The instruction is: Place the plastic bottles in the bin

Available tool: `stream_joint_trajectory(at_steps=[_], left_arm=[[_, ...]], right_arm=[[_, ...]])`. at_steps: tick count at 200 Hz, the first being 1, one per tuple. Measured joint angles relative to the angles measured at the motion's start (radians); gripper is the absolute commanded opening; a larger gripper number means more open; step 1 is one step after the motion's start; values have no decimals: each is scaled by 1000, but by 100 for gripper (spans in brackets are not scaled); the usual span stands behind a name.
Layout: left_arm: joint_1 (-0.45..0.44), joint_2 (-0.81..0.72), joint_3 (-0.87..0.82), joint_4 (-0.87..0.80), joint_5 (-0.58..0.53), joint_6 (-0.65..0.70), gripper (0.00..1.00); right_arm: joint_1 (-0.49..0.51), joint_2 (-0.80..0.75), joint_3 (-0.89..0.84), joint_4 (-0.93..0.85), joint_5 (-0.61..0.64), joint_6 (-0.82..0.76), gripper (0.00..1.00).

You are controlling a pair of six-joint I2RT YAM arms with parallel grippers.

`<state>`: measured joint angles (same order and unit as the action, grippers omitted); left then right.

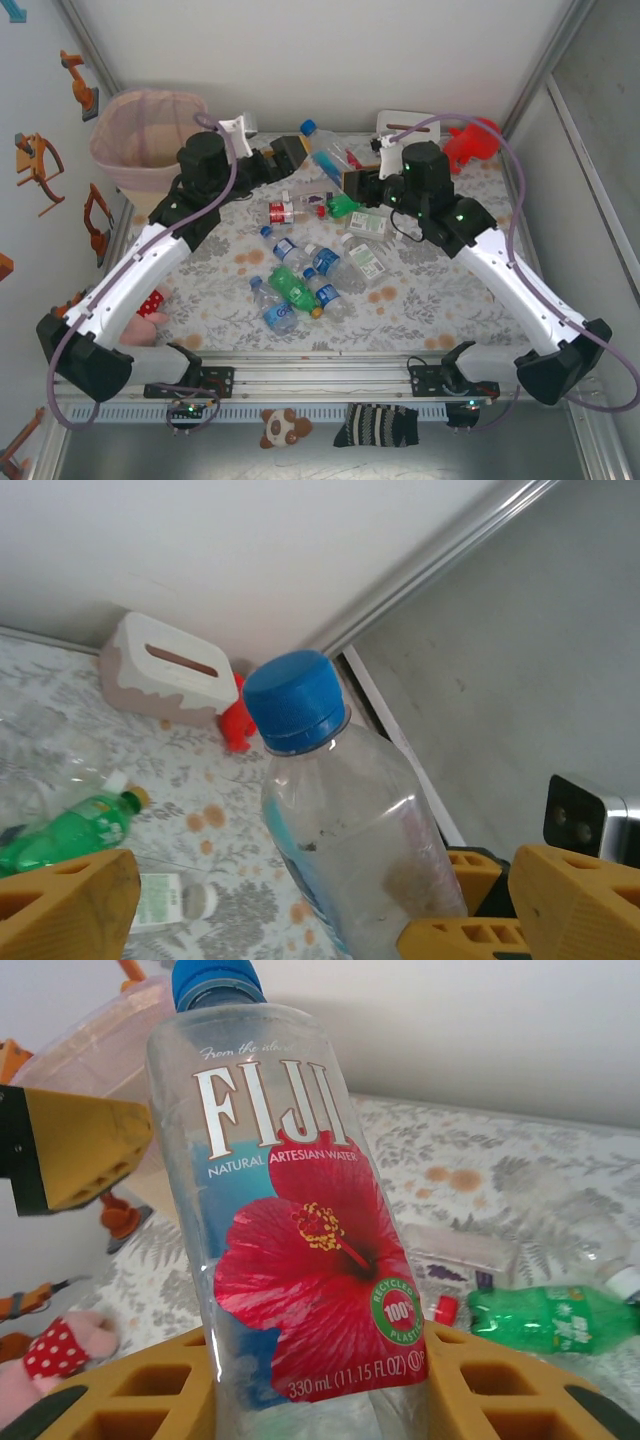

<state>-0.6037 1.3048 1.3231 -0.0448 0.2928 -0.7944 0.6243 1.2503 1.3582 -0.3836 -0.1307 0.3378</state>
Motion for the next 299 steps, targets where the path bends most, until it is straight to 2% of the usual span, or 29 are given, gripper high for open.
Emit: stream_joint_trajectory(at_steps=[43,93,147,224,251,279,299], left_arm=[[-86,59,69,-5,-97,-69,98],[-142,140,151,-20,-174,-146,93],[-181,193,174,-38,-211,-202,82],[-190,196,174,-31,-215,-254,65],[-190,196,174,-30,-216,-259,61],[-191,196,174,-31,-222,-255,61],[-190,195,174,-35,-235,-240,61]], right_arm=[[51,-19,0,-1,128,-61,35],[108,-23,0,-3,234,-133,35],[148,-23,0,-3,311,-185,36],[164,-24,0,0,387,-209,37],[164,-24,0,1,387,-208,41],[166,-27,0,5,382,-211,58],[167,-33,0,4,384,-212,66]])
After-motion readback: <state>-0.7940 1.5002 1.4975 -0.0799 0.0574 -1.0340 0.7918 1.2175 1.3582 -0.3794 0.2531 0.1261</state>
